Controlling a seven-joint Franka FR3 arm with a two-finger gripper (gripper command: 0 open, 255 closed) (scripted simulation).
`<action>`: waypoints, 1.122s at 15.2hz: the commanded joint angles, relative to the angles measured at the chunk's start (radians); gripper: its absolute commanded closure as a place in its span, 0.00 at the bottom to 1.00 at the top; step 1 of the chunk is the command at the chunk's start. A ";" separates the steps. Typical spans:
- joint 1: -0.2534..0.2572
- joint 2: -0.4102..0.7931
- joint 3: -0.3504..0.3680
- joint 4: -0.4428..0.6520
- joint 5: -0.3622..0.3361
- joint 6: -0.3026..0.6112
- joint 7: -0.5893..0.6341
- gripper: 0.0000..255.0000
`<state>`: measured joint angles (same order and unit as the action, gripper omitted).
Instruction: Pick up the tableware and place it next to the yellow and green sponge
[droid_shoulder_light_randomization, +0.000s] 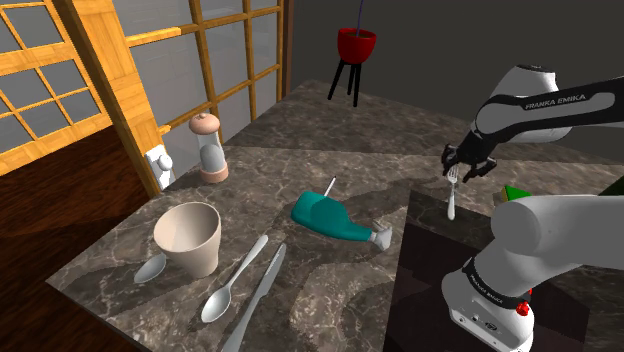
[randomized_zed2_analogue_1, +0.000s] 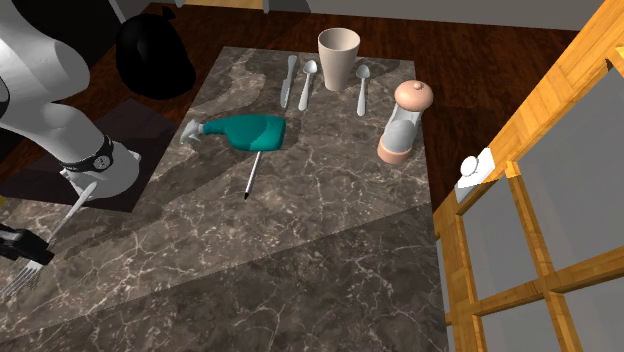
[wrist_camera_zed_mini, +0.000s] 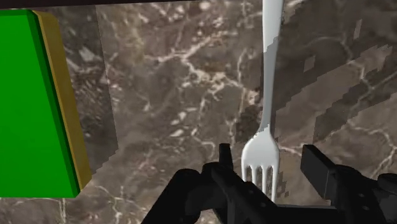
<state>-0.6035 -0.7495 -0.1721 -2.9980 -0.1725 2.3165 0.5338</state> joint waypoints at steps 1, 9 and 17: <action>0.000 0.000 0.000 0.000 0.000 0.000 0.000 0.00; 0.008 -0.111 0.018 0.077 0.021 -0.188 -0.003 0.00; 0.008 -0.111 0.018 0.077 0.021 -0.188 -0.003 0.00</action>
